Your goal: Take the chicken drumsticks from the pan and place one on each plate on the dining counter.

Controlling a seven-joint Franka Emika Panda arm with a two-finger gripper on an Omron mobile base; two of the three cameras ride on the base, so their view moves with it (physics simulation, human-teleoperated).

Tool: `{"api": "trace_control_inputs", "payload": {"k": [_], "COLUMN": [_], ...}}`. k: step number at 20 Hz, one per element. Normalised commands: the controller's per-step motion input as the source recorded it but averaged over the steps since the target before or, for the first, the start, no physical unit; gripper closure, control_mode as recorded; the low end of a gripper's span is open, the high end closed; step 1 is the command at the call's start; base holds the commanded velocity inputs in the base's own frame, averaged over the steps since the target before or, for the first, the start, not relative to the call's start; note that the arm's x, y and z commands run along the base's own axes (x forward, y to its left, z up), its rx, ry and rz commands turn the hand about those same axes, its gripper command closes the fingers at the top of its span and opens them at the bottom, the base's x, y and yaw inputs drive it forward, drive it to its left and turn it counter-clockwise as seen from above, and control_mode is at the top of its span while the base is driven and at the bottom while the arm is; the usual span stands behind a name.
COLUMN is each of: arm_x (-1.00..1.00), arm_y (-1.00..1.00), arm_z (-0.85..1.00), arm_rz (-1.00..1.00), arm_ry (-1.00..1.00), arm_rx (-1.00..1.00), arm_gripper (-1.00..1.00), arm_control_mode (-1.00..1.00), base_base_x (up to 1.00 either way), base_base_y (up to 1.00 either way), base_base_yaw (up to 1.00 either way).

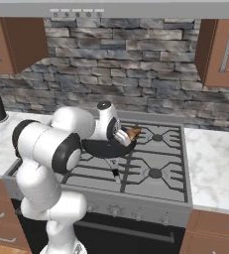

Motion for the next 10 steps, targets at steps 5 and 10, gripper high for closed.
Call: {"api": "trace_control_inputs", "payload": {"k": [5,10], "arm_x": [0.45,0.48], "arm_y": [-0.13,-0.12], "arm_z": [-0.24,-0.36], "arm_rz": [0.00,0.00], "arm_ry": [0.07,0.08], "arm_rx": [0.00,-0.01], "arm_gripper": [-1.00,-1.00], "arm_control_mode": [-1.00,-1.00], "base_base_x": [0.00,0.00], "base_base_y": [0.00,0.00], "base_base_yaw": [0.00,0.00]}}
